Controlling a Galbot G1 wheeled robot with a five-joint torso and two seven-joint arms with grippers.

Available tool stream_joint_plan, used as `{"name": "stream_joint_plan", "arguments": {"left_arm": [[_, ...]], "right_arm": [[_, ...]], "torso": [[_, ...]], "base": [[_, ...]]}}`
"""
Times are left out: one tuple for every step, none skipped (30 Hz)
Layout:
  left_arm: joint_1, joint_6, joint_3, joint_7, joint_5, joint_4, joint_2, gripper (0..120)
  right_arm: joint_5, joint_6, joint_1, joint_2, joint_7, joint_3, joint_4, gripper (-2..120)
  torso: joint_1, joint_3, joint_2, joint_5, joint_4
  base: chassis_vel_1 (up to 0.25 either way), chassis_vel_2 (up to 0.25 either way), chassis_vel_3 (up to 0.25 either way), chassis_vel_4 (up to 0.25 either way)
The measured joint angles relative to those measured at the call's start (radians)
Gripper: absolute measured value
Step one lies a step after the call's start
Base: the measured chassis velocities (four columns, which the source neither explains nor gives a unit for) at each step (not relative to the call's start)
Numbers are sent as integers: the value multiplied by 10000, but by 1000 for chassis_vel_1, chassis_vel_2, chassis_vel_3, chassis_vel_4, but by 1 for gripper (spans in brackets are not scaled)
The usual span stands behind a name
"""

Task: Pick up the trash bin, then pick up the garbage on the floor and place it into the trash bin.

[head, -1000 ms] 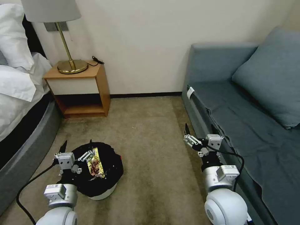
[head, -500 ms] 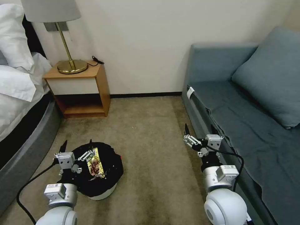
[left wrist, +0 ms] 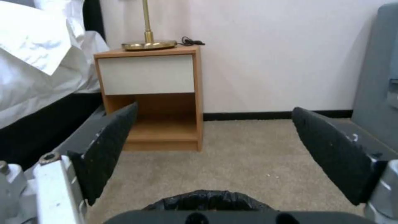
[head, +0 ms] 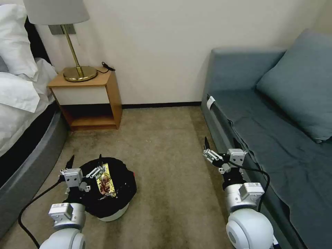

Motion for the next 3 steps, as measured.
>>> {"name": "stream_joint_plan", "arguments": {"left_arm": [[0, 0, 0, 0, 0, 0, 0, 100], [0, 0, 1, 0, 0, 0, 0, 100], [0, 1, 0, 0, 0, 0, 0, 100]], "right_arm": [[0, 0, 0, 0, 0, 0, 0, 100], [1, 0, 0, 0, 1, 0, 0, 100], [2, 0, 1, 0, 1, 0, 0, 100]], "torso": [[0, 0, 0, 0, 0], [0, 0, -1, 0, 0], [0, 0, 0, 0, 0]], "base": [[0, 0, 0, 0], [0, 0, 0, 0], [0, 0, 0, 0]]}}
